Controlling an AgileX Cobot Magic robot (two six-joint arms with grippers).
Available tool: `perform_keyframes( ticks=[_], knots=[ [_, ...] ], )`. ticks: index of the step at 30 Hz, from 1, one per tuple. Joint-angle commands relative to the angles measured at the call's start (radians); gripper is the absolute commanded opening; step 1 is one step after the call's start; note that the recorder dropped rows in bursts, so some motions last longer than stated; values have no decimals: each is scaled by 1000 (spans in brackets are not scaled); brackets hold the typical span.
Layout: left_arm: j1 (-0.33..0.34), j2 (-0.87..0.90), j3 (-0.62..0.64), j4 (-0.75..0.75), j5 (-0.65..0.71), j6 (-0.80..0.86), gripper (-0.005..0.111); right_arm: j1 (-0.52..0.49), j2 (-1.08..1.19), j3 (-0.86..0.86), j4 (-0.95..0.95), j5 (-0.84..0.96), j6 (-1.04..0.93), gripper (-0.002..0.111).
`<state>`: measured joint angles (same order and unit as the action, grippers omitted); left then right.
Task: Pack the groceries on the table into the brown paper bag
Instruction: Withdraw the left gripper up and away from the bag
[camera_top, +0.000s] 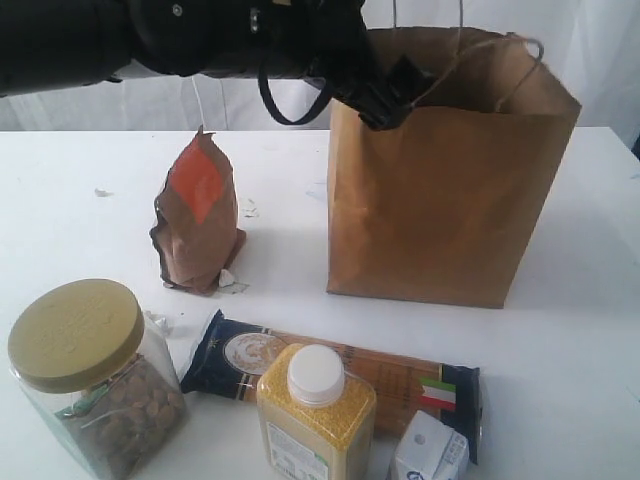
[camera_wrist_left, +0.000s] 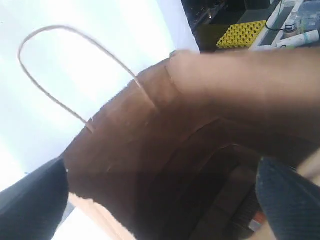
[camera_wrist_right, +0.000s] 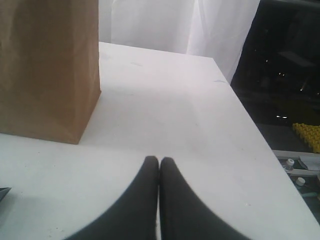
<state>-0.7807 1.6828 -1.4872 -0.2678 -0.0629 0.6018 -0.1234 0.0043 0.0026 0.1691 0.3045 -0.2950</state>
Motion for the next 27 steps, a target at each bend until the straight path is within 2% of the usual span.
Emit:
perform_keyframes(
  ticks=[1,10,20,23,27],
  knots=[
    [0,-19,-4,-11,32,0,105,-5,-4,-3,-4,-14,5,0],
    [0,-92,-4,-11,48,5,105,-5,-4,-3,-4,-14,5,0],
    [0,-293,-4,-3,252,5,102,-5,-4,-3,-4,-14,5,0],
    [0,-331,-4,60,304,5,83,-5,-4,-3,-4,-14,5,0],
    [0,-345,-4,202,421,5,35,-5,-4,-3,-4,-14,5,0]
  ],
)
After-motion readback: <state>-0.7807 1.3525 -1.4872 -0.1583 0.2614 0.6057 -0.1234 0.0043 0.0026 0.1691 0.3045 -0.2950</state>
